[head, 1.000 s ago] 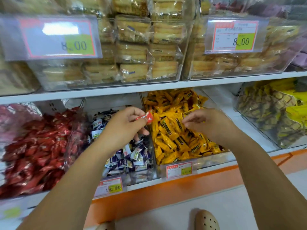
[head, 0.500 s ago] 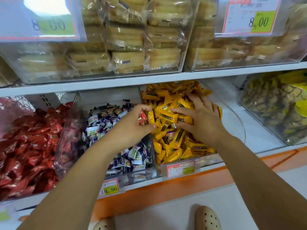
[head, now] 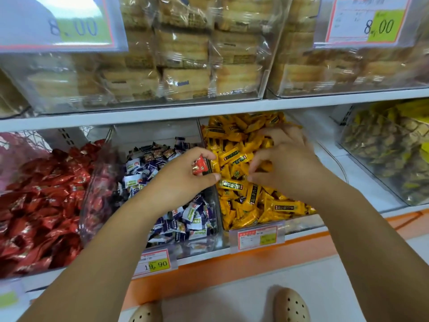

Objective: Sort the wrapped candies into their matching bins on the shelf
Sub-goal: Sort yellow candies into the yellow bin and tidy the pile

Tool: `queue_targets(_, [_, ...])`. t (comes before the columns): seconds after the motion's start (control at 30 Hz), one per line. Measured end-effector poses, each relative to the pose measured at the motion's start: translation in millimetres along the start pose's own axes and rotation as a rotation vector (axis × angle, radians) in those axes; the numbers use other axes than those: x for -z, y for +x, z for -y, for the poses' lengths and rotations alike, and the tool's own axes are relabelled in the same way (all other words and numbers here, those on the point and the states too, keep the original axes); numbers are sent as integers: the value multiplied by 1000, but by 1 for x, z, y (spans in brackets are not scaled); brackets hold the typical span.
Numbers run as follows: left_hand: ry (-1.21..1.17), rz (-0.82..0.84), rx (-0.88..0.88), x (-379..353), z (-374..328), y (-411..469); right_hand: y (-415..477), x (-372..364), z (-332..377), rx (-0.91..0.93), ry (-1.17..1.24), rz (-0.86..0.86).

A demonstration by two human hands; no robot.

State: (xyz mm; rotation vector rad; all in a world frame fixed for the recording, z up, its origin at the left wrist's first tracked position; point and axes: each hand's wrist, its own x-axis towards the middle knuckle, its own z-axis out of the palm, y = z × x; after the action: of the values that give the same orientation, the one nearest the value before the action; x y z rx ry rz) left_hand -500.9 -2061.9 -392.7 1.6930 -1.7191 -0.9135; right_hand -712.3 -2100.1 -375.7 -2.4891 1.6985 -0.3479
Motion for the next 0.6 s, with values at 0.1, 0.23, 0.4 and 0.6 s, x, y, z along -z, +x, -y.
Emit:
queue_targets(0.1, [-6, 4, -3, 0, -3, -1, -7, -25, 8, 34, -176, 117])
queue_targets(0.23, [5, 5, -9, 2, -5, -4, -8, -47, 8, 2, -272, 88])
queue_targets(0.4, [17, -23, -34, 6, -4, -5, -6, -56, 7, 40, -177, -81])
queue_targets(0.6, [70, -41, -18, 15, -2, -7, 4, -28, -4, -36, 290, -182])
